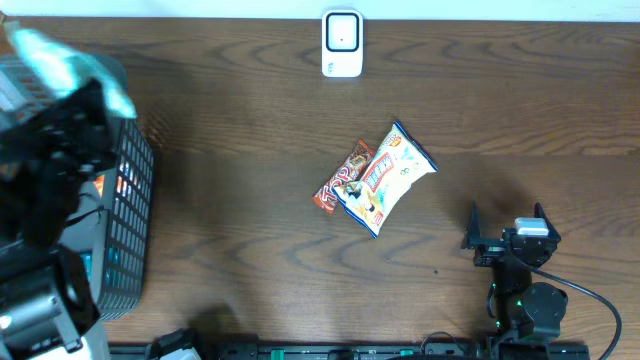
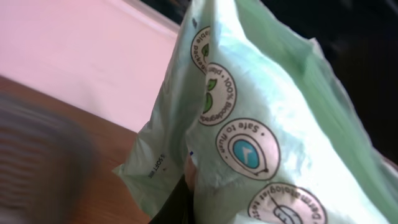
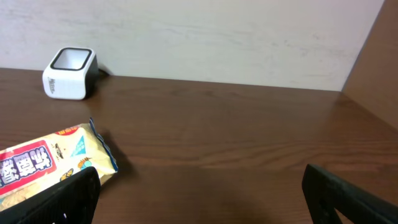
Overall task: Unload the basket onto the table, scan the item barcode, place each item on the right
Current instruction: 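Grasp the mint-green packet with the left gripper and lift it out, then carry the green packet to the table left of the chocolate bar and release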
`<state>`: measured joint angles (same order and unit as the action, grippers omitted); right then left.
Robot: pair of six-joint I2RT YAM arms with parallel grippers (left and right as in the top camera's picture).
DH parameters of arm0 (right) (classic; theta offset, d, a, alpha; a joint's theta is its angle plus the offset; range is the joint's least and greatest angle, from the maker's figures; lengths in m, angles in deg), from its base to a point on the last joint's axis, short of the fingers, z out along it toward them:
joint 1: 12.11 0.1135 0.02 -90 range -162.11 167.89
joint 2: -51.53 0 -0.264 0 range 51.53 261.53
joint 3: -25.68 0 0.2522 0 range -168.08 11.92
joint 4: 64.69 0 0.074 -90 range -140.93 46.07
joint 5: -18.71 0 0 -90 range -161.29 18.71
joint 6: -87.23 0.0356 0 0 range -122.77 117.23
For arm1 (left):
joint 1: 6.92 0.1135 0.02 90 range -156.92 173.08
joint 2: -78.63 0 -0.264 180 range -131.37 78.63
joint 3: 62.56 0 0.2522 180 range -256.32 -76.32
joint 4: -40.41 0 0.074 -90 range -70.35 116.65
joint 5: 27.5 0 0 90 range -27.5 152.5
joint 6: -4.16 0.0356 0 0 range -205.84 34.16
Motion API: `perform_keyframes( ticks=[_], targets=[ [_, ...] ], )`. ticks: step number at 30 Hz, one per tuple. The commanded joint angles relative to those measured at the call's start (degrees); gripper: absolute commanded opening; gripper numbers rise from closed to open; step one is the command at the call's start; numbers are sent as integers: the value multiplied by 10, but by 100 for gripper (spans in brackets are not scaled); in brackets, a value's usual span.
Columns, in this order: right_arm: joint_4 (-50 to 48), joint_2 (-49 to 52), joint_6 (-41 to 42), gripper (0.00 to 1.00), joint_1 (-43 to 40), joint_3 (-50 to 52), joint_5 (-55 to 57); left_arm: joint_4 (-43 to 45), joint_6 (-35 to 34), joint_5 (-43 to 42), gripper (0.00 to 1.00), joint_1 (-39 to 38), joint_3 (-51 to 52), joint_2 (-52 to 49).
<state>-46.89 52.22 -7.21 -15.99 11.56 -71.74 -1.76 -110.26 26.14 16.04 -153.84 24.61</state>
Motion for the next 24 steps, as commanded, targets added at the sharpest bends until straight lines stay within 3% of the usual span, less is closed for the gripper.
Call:
perform_keyframes(
  ticks=[1,6,11,16,24],
  targets=[
    [2,-2,-5,99,5,0,1,2,9,-50,7,-82,-3,-23],
    [2,-2,-5,99,5,0,1,-14,24,-32,7,-202,-3,-76],
    [2,-2,-5,99,5,0,1,-61,47,94,8,-329,-3,-166],
    [2,-2,-5,99,5,0,1,-76,49,170,7,-399,-3,-254],
    [2,-2,-5,99,5,0,1,-74,43,214,7,-450,-3,-428]
  ],
)
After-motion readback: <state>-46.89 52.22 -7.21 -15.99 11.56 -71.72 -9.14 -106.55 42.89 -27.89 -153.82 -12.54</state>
